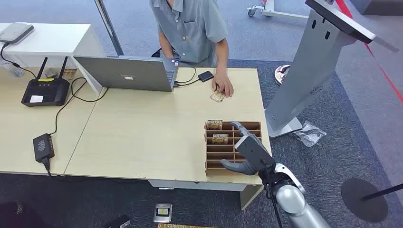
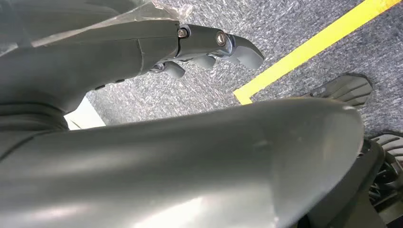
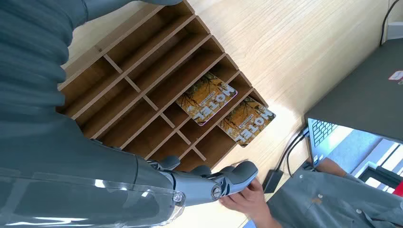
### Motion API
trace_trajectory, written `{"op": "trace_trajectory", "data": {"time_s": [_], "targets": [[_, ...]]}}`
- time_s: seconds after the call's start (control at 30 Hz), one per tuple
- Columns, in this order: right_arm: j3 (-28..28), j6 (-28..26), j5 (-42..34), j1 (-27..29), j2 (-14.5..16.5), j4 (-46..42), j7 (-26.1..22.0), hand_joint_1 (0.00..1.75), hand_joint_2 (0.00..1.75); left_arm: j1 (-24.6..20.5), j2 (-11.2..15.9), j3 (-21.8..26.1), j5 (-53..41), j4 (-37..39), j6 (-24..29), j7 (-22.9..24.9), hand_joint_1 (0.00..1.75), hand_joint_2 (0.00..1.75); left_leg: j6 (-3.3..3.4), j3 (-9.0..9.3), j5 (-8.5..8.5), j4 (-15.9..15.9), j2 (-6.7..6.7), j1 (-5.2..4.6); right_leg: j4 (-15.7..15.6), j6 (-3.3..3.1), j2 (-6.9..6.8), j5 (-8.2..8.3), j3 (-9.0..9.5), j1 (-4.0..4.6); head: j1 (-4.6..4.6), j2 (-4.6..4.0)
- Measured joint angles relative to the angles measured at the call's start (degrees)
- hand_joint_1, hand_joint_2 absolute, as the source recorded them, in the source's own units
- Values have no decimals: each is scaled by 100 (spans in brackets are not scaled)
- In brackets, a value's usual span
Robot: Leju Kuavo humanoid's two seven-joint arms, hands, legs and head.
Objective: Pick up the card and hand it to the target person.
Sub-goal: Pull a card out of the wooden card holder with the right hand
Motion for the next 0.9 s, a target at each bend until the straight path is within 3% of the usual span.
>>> {"op": "trace_trajectory", "data": {"time_s": [0.9], "targets": [[62,4,70,-34,53,39,2,129,175,6,-4,0,17,0,0,-2,0,0,0,0,0,0,0,0,0,0,0,0,1,0,2,0]]}}
